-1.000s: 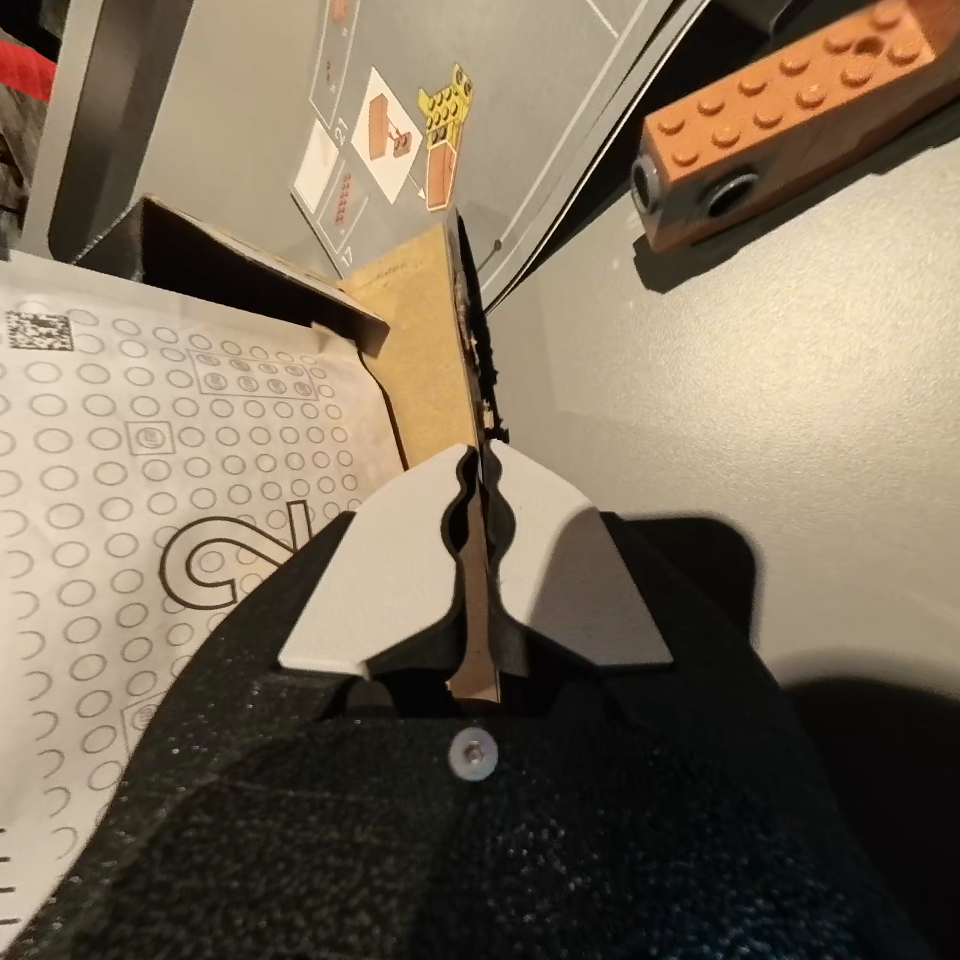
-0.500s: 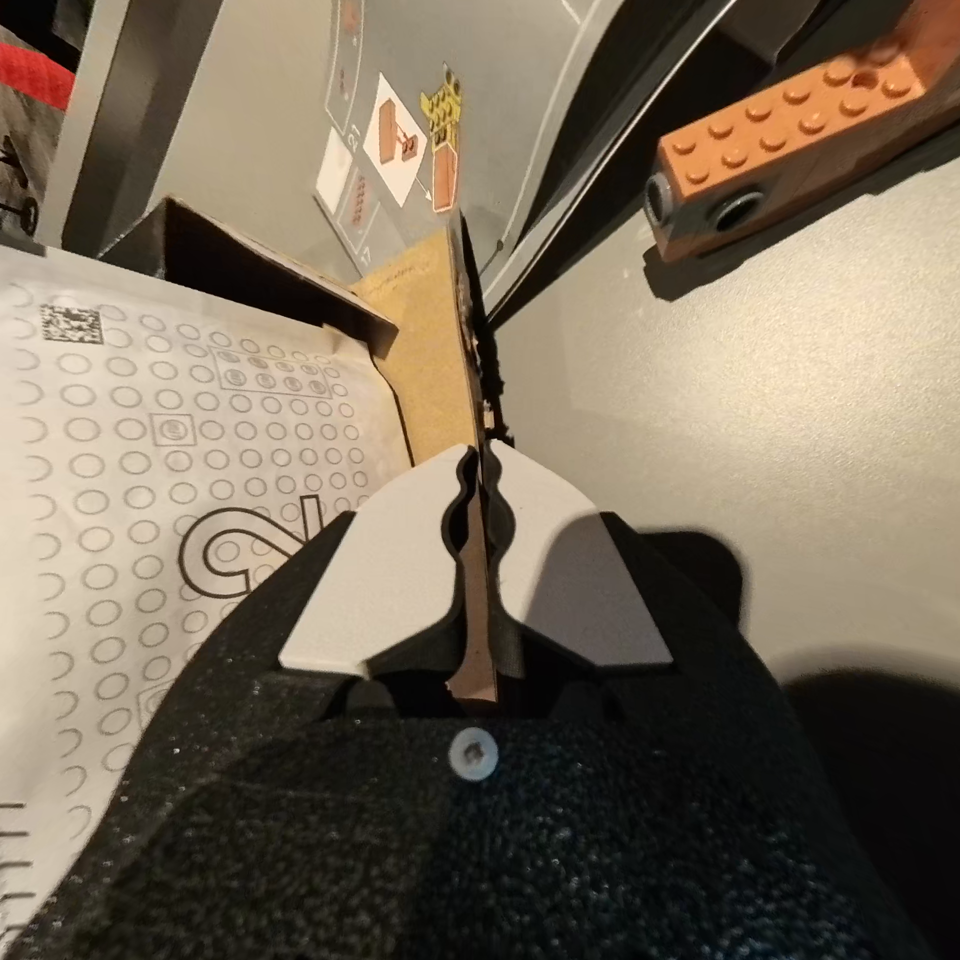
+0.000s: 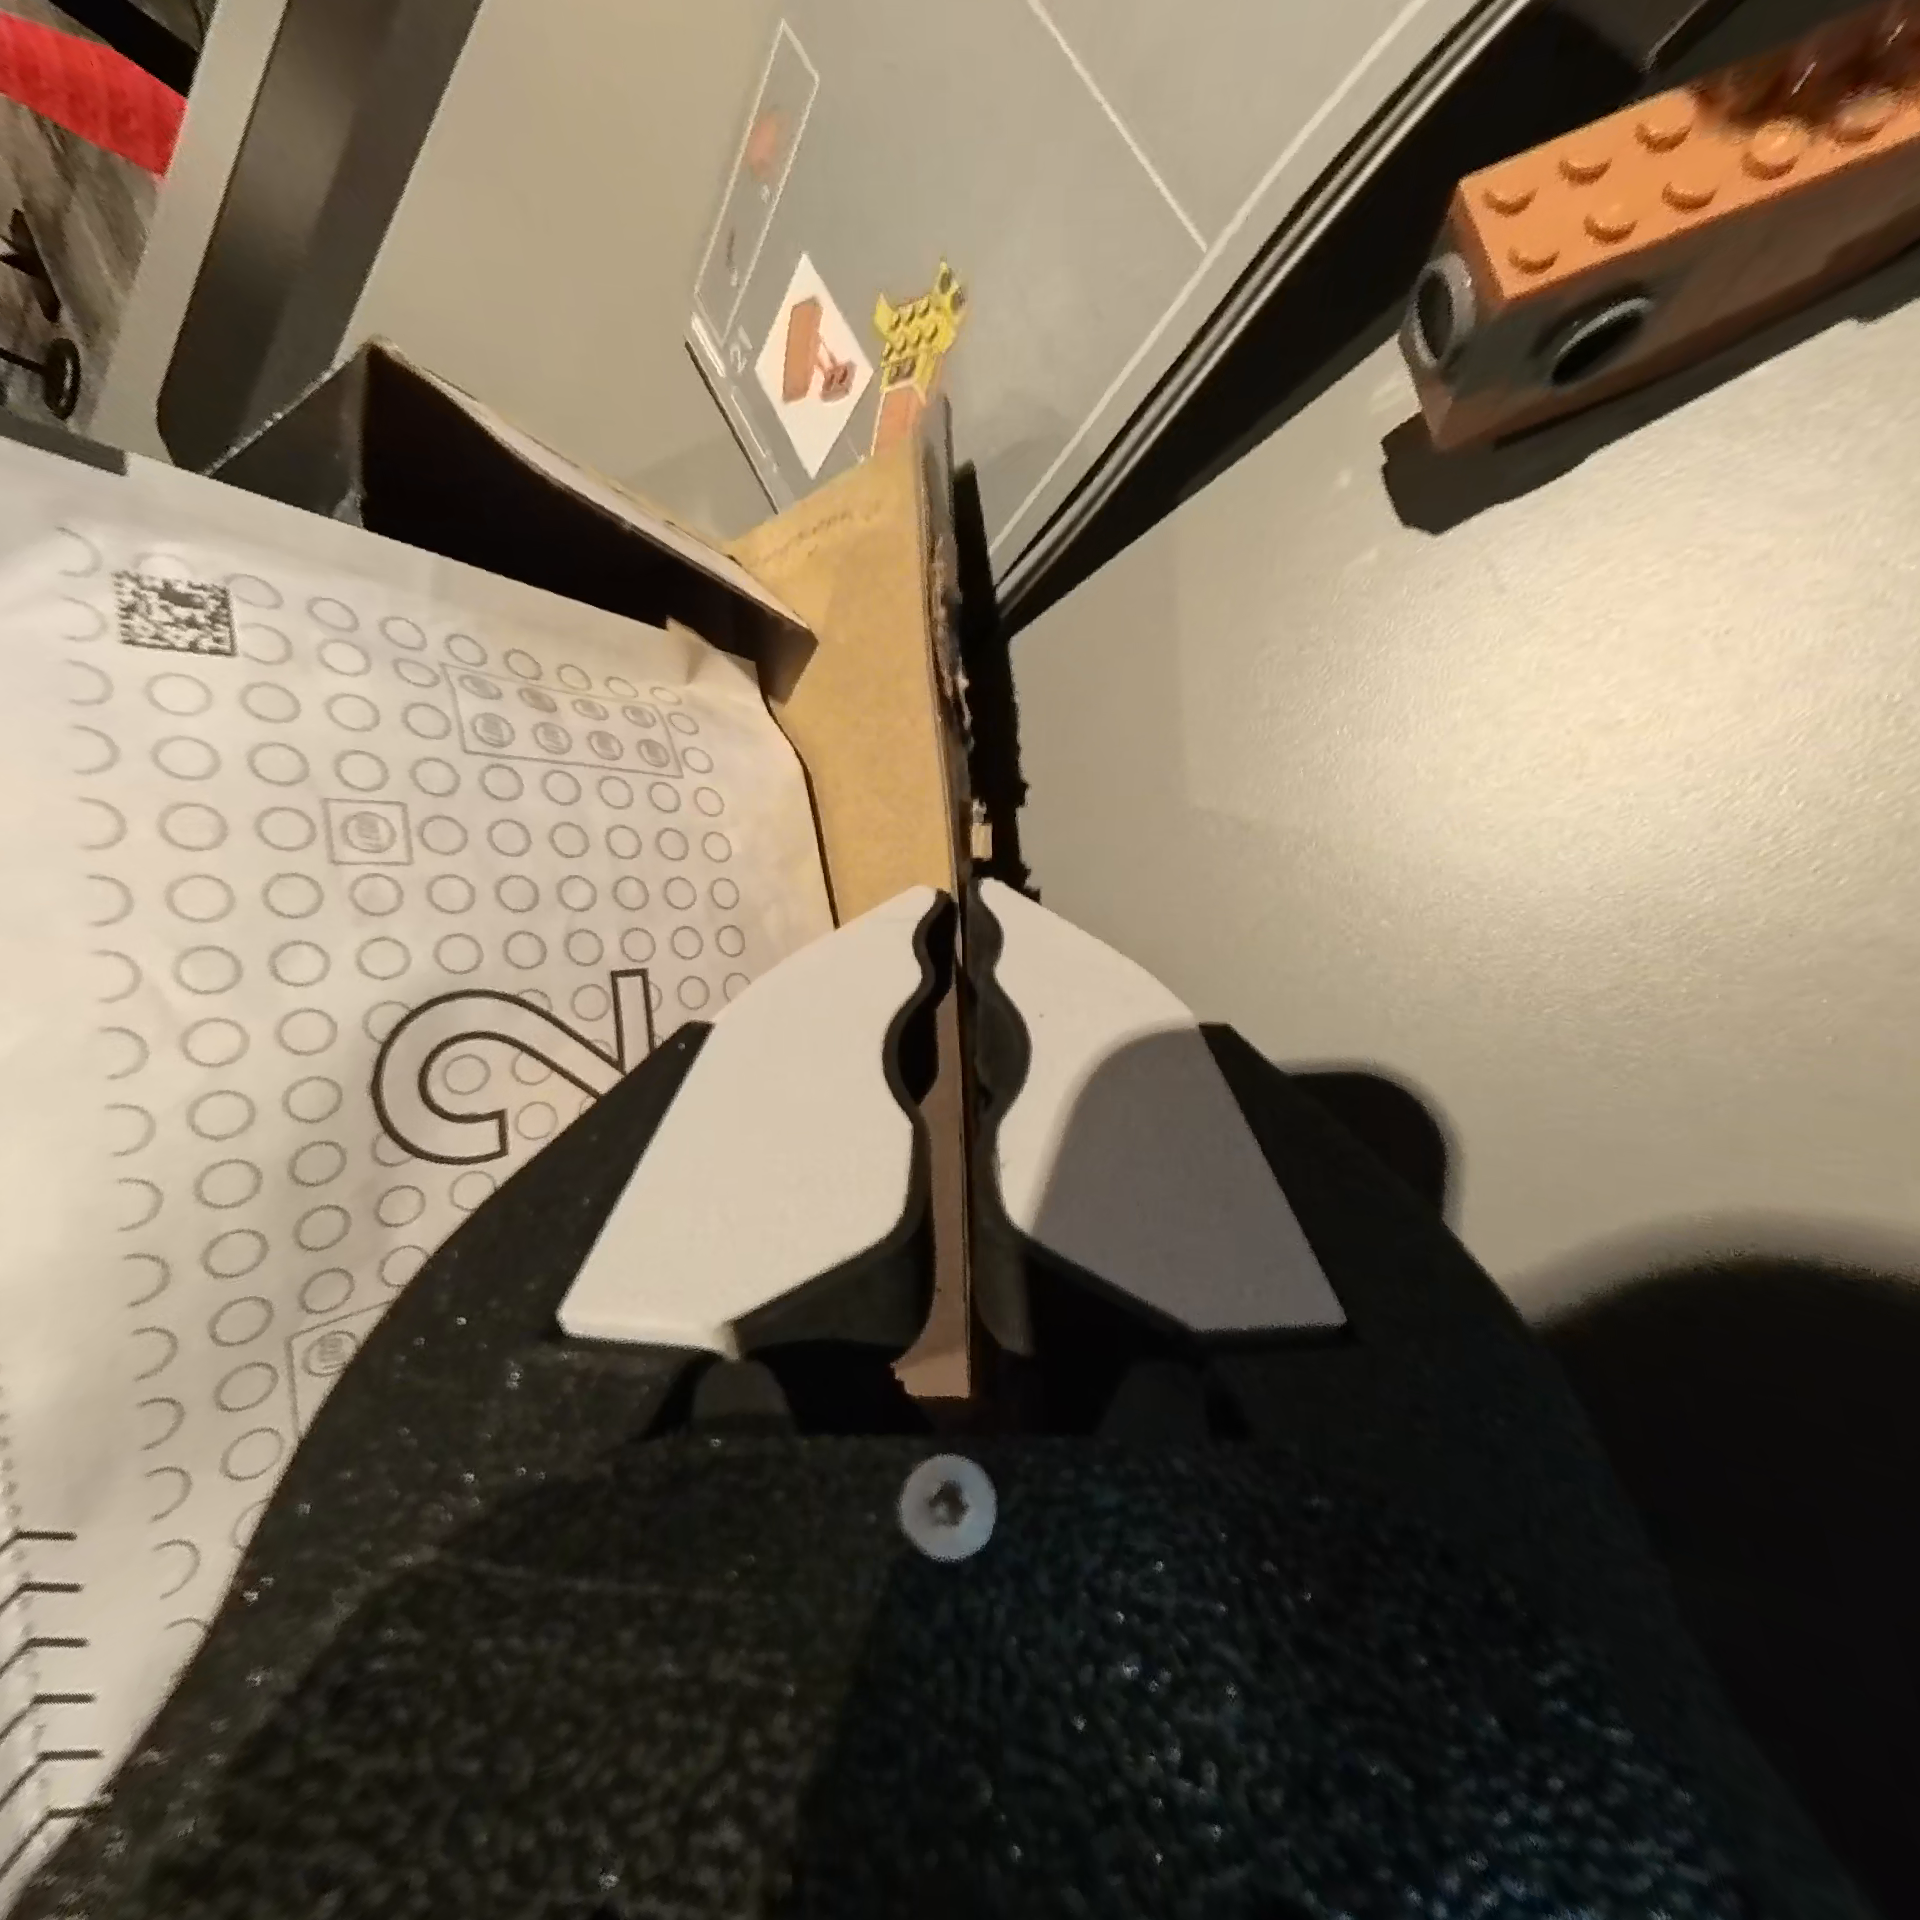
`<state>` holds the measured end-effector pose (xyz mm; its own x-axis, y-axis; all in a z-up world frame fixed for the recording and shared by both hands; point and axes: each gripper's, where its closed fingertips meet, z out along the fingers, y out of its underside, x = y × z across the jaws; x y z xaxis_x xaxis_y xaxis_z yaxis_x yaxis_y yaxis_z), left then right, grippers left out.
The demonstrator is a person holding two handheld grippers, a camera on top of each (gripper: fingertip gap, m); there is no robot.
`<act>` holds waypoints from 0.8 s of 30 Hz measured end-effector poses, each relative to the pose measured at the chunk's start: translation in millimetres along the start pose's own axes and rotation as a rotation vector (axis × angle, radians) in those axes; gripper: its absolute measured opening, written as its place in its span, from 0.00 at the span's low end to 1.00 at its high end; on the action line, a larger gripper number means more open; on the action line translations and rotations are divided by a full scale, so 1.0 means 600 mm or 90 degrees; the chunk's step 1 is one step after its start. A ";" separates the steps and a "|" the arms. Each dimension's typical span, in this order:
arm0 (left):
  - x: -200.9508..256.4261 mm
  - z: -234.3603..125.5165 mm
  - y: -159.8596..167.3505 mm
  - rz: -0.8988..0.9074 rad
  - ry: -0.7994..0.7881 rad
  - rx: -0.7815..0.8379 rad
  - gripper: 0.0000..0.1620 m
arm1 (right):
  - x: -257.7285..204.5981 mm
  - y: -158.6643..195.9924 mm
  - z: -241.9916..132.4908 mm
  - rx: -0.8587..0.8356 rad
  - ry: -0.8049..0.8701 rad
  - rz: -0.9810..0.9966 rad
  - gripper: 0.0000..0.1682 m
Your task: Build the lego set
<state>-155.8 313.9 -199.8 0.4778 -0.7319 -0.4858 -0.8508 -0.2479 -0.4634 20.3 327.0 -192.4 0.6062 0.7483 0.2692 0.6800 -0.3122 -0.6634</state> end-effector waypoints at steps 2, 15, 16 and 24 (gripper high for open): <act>0.001 0.000 0.004 0.000 0.003 -0.004 0.01 | 0.000 -0.004 0.002 0.001 0.000 -0.005 0.21; 0.012 0.008 0.018 0.028 0.010 -0.030 0.01 | 0.004 -0.009 0.008 0.002 0.001 -0.023 0.21; 0.013 0.009 0.019 0.030 0.011 -0.033 0.01 | 0.004 -0.009 0.008 0.003 0.000 -0.025 0.21; 0.018 0.017 0.022 0.039 0.017 -0.045 0.01 | 0.012 -0.001 -0.004 0.008 0.014 -0.028 0.22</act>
<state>-159.9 309.1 -218.6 0.4185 -0.7641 -0.4910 -0.8923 -0.2451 -0.3792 25.3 331.2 -188.3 0.5844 0.7485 0.3134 0.7013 -0.2716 -0.6591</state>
